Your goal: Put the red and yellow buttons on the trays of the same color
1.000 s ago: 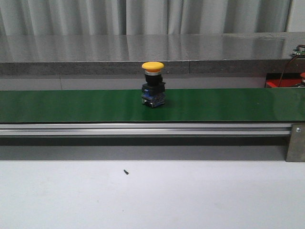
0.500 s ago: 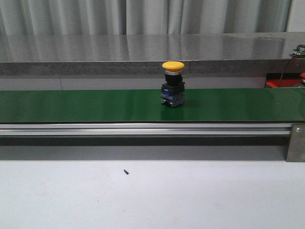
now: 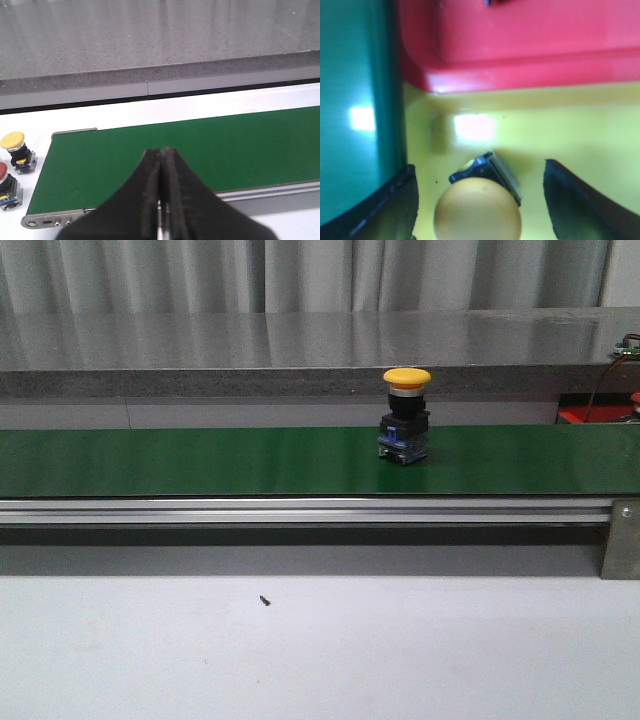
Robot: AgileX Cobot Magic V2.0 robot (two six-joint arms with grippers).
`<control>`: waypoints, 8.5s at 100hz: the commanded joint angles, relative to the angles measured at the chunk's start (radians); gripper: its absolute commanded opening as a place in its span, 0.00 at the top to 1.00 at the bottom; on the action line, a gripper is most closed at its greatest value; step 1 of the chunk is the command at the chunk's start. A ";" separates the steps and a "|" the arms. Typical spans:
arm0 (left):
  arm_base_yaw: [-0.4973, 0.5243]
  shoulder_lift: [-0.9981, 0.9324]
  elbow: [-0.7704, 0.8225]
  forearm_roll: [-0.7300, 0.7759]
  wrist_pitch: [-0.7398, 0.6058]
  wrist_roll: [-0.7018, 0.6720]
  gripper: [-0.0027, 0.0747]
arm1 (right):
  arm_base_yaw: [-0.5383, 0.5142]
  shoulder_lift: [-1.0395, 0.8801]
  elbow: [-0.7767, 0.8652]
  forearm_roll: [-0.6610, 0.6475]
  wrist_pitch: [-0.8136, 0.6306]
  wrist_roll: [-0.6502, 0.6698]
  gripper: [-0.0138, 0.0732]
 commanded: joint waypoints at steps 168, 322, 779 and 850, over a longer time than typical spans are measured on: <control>-0.009 0.001 -0.027 -0.026 -0.056 -0.008 0.99 | 0.446 0.032 -0.319 0.093 0.130 -0.182 0.40; -0.009 0.001 -0.027 -0.026 -0.057 -0.008 0.99 | -0.110 -0.329 0.086 0.161 0.230 -0.052 0.68; 0.451 1.092 -0.776 0.293 0.136 -0.487 0.14 | 0.178 -0.808 0.153 0.282 0.022 -0.245 0.92; 0.398 1.335 -0.906 0.332 0.120 -0.487 0.16 | 0.178 -0.808 0.153 0.282 0.022 -0.245 0.92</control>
